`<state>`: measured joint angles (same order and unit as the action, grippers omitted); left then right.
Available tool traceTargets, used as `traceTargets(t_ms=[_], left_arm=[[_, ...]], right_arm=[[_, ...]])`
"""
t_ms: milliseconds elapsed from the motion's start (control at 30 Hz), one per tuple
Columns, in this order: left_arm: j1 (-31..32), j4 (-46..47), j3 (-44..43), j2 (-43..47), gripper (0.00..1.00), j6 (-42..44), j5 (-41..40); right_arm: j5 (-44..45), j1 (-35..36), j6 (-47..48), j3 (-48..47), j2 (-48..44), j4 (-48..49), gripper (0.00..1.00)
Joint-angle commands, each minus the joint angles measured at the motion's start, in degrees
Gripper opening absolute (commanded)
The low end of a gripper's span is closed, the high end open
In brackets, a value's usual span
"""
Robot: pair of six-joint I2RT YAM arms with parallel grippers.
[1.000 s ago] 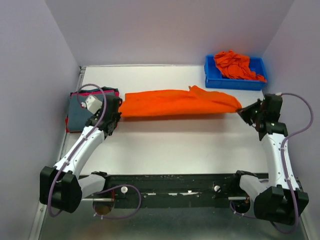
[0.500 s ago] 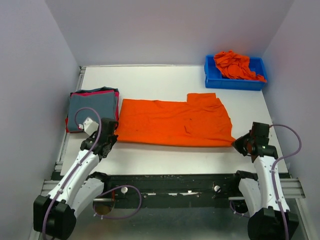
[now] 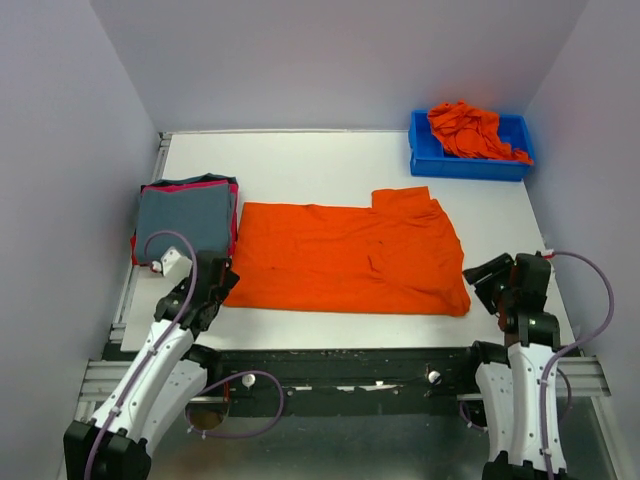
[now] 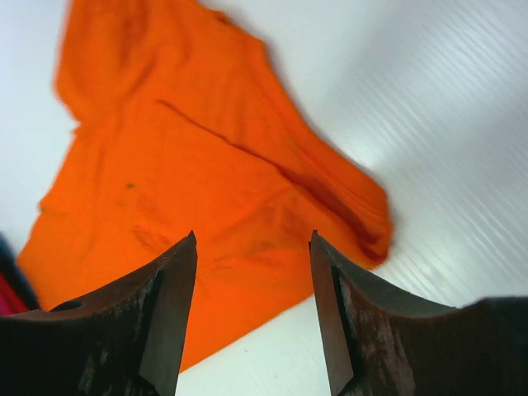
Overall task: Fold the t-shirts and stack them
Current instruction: Fold the flattened tshirt in 1/3 of the way, then grap the side of the flattened tshirt furthest away from the robot with both arms
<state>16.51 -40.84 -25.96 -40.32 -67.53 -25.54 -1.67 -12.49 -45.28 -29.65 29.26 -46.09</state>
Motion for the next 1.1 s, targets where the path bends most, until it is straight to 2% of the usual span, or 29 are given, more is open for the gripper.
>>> traceTargets(t_ms=[0, 100, 167, 267, 467, 600, 833, 1067], left_arm=[[0.01, 4.19, -5.93, 3.93, 0.91, 13.01, -2.58], [0.01, 8.66, -10.07, 2.09, 0.94, 22.41, 0.56], [0.01, 10.77, -12.44, -0.1, 0.94, 24.71, 1.54], [0.01, 16.82, -15.26, -4.75, 0.93, 27.88, 4.43], [0.27, 33.09, -17.63, -16.62, 0.84, 29.29, 5.5], [0.27, 34.51, -24.56, -26.28, 0.81, 30.61, 3.92], [-0.17, 37.14, -32.92, -40.61, 0.79, 33.6, 3.83], [-0.52, 35.4, -40.3, -52.22, 0.78, 33.87, 3.31]], right_arm=[[-11.59, -0.25, 7.74, -2.33, 0.34, 12.94, 0.66], [-17.56, -0.25, 11.43, -5.67, 7.55, 17.6, 0.63], [-20.2, -0.08, 13.1, -7.43, 12.3, 21.02, 0.6], [-19.6, 0.45, 14.6, -10.86, 18.19, 24.8, 0.58], [-14.95, 3.96, 15.48, -17.09, 29.08, 30.35, 0.51], [-8.71, 8.0, 19.17, -24.3, 38.31, 30.35, 0.51], [-3.53, 12.31, 21.63, -34.85, 55.88, 33.08, 0.49], [3.15, 15.12, 25.05, -50.04, 74.08, 28.61, 0.49]])
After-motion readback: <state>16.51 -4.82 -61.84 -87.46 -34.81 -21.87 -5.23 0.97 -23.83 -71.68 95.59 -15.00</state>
